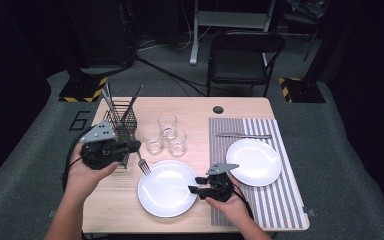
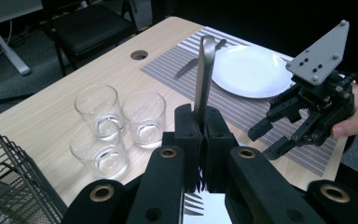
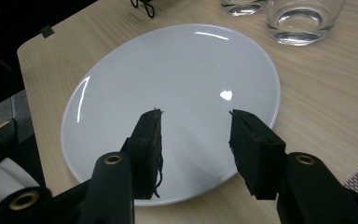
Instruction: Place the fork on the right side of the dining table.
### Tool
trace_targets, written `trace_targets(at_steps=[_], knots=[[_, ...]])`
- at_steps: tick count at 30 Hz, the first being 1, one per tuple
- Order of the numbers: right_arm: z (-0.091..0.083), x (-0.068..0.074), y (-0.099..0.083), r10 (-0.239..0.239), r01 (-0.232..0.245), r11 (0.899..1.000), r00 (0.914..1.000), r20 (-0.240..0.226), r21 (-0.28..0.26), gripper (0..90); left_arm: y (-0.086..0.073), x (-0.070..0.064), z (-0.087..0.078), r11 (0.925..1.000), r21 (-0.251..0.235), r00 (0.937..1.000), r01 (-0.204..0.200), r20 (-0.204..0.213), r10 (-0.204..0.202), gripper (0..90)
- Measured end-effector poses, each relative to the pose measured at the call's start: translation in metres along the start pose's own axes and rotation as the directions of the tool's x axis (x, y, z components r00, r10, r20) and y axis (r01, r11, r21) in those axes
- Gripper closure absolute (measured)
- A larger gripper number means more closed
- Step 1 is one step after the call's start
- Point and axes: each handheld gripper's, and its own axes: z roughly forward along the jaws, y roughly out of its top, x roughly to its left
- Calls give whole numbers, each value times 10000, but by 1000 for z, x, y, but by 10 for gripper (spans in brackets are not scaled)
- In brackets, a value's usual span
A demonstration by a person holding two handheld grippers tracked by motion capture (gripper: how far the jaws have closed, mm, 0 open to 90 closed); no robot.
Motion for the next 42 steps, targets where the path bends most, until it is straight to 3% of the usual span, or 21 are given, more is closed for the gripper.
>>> trace_targets(at_steps=[17, 26, 42], knots=[[-3, 3, 4, -335, 334, 9994, 9994, 36, 51, 533, -15, -6, 13, 9995, 275, 9997, -126, 218, 120, 869], [-7, 7, 8, -536, 536, 9985, 9986, 10, 57, 534, -21, -10, 29, 9976, 650, 9986, -227, 491, 195, 869], [-13, 14, 17, -937, 939, 9955, 9954, -191, 111, 535, -26, -19, 45, 9957, 834, 9954, -392, 903, 316, 869]])
